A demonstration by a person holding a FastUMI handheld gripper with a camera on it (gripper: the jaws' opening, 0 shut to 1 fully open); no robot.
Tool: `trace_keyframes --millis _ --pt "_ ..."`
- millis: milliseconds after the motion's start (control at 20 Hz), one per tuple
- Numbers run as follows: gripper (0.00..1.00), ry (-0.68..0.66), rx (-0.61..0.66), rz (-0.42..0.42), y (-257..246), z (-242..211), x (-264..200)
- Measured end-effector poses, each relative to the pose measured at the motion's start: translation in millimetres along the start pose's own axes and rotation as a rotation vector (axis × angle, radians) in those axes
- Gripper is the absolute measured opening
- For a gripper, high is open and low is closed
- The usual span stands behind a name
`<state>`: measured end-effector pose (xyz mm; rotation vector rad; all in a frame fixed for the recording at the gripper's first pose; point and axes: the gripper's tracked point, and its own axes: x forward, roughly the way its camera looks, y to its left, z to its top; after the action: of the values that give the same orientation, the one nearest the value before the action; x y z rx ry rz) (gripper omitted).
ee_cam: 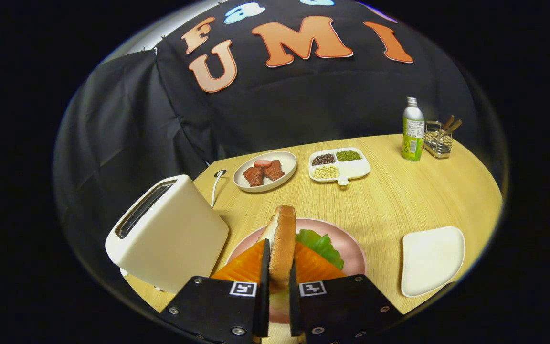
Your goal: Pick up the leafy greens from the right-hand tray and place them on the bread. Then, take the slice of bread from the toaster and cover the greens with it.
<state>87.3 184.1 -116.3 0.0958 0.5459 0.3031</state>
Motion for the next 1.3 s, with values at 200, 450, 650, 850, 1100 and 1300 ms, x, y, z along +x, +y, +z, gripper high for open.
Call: trace_keyframes --millis 200,450,650,850,1100,1300 --pt "0.32 0.021 -0.009 -0.041 -18.3 -5.8 2.2" --pt "0.65 0.056 -0.057 -0.096 -37.3 -16.7 5.9" --pt "0.76 0.06 -0.074 -0.125 -48.7 -17.7 5.1" --pt "0.93 0.021 -0.081 -0.183 -67.9 -6.5 0.7" --pt "0.98 -0.052 -0.05 -0.229 -103.1 20.6 -25.8" --pt "0.98 -0.17 -0.085 -0.325 -146.8 60.1 -69.6"
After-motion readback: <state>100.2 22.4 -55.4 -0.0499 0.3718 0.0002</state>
